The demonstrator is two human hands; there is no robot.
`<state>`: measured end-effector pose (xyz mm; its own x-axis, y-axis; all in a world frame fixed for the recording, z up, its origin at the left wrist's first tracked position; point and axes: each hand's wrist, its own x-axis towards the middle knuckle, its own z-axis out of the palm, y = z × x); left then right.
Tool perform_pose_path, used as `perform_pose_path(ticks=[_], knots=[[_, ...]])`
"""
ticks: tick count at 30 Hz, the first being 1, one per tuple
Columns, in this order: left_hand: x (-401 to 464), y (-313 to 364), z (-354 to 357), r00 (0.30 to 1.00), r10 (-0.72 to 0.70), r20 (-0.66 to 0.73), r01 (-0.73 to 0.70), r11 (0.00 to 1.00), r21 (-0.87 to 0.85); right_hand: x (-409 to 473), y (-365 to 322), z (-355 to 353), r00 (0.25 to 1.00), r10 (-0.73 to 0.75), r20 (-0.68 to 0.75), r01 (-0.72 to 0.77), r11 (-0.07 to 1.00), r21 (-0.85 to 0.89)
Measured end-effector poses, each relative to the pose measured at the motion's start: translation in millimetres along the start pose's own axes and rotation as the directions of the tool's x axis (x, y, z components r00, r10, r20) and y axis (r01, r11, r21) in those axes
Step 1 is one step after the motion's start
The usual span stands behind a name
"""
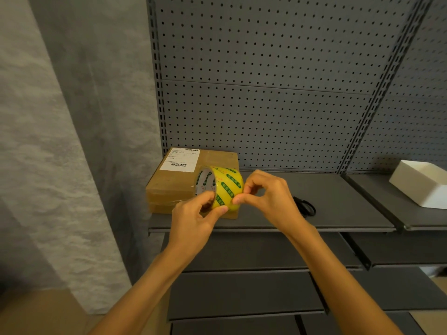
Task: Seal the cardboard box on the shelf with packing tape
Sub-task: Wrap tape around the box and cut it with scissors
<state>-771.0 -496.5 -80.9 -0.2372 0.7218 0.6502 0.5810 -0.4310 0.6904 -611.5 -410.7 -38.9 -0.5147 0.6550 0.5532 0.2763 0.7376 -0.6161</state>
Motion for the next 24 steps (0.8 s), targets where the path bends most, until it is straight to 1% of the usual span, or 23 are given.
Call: perform_pose_path(ticks=[5,11,13,17,20,24], knots=[[0,-1,-1,1.000,0.002,0.008,-0.002,1.000,-0.013,2,-3,-5,1.000,0.000,-0.026,-0.002,0.998,-0.068],[-3,2,0,1.000,0.004,-0.012,-0.004,1.000,-0.004,-2,-6,-2,0.998,-0.014,-0.057,0.011,0.998,-0.060],[-3,2,-1,1.000,0.004,-0.014,-0.004,1.000,-0.010,-1,-8,-4,0.999,-0.009,-0.045,0.006,0.998,-0.068],[-2,-2,-5,0.999,0.039,-0.007,-0.039,0.999,0.033,5,-12,-14,1.000,0.023,-0.021,-0.023,1.000,-0.002],[-3,-4,-6,0.996,0.086,0.003,-0.086,0.993,0.086,9,-12,-14,1.000,0.027,-0.008,-0.028,0.994,-0.104],[-4,-5,-7,0.996,0.092,-0.006,-0.091,0.989,0.119,11,-16,-9,0.998,0.060,0.023,-0.055,0.980,-0.191]])
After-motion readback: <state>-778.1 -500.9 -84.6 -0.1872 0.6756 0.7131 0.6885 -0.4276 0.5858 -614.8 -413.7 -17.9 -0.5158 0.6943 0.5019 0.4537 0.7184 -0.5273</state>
